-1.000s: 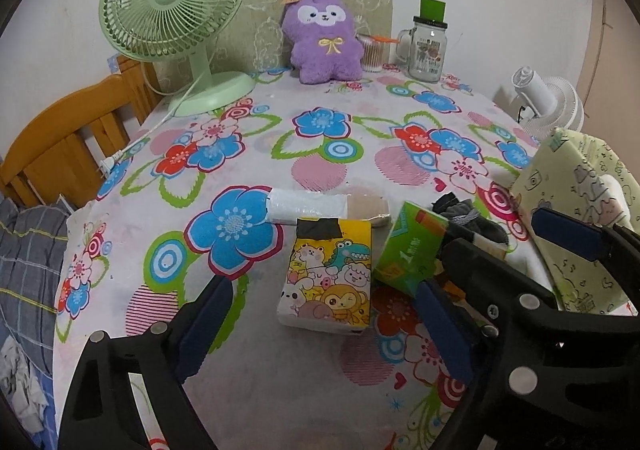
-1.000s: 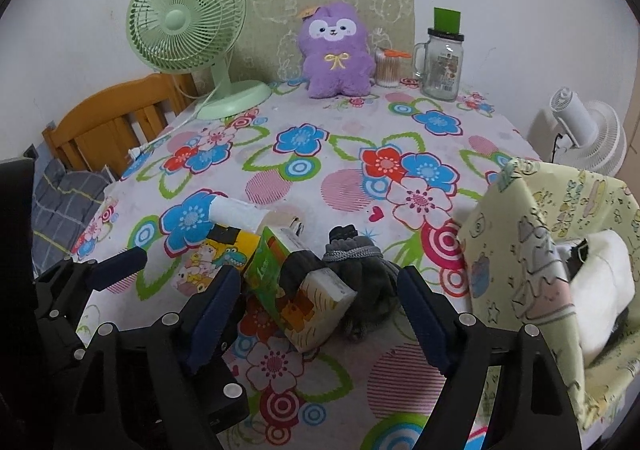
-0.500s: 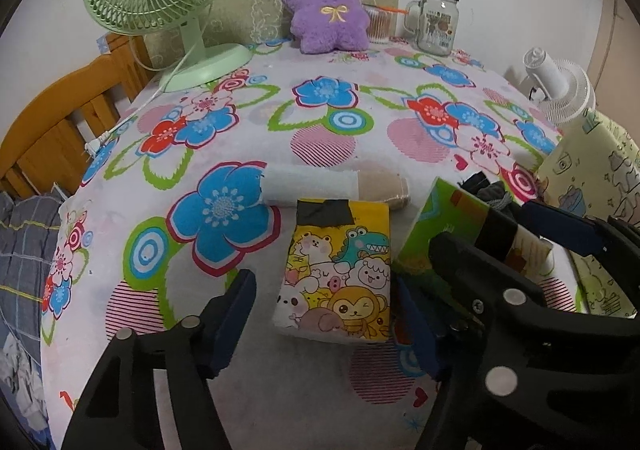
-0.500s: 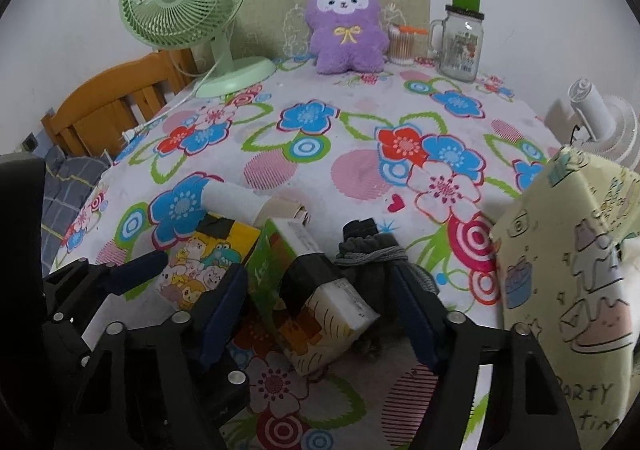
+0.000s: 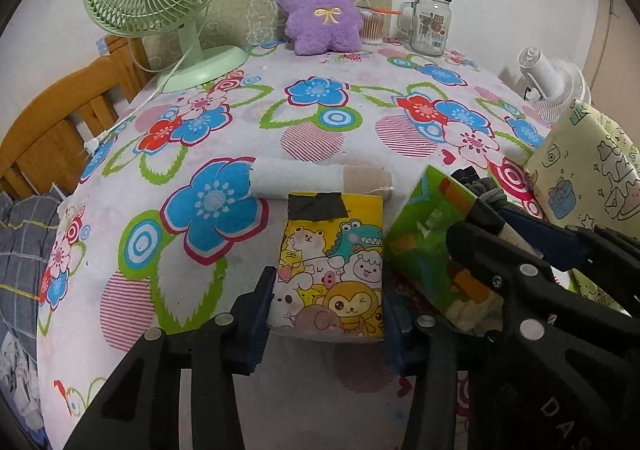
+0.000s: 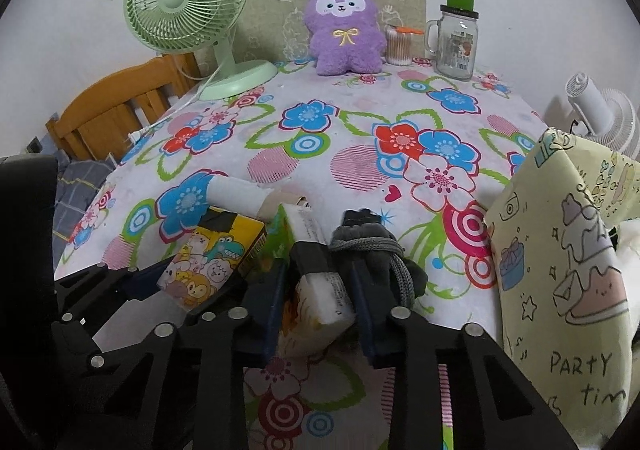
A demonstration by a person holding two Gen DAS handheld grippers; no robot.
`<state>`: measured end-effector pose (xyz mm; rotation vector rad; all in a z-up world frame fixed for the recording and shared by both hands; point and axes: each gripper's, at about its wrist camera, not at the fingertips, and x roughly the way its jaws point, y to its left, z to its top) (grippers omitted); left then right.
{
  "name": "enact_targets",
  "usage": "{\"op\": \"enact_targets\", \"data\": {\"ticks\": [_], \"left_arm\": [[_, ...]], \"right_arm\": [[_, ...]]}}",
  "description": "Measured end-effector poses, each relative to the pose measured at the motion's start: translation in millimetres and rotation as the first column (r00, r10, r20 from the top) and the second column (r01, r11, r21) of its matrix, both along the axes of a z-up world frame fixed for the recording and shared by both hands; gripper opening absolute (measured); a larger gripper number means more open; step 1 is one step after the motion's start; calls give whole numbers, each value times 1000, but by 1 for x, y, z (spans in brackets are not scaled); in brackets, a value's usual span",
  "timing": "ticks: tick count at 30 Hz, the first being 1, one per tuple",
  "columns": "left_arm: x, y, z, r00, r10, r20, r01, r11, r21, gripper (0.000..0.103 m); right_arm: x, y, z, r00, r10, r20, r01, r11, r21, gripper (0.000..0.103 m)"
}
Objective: Organize soft objects
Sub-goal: 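Grasp the green-and-white tissue pack with the right tool while the left tool grasps the yellow cartoon pack, then lift the green tissue pack with the right tool while the left tool carries the yellow pack toward the box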
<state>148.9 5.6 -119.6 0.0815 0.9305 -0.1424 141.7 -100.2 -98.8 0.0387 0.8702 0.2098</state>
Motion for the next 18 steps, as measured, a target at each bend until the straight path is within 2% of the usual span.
{"op": "enact_targets", "data": {"ticks": [2,18], "left_arm": [[-3,-1,1,1000,5,5,-5,1000,4,47],[-32,-1,18,998,27,54,-27,1000,3,47]], "right_arm": [[-4,0,2,1000,7,4,-7,1000,2,24],[-32,-2,19,998,16,53,-17,1000,8,22]]}}
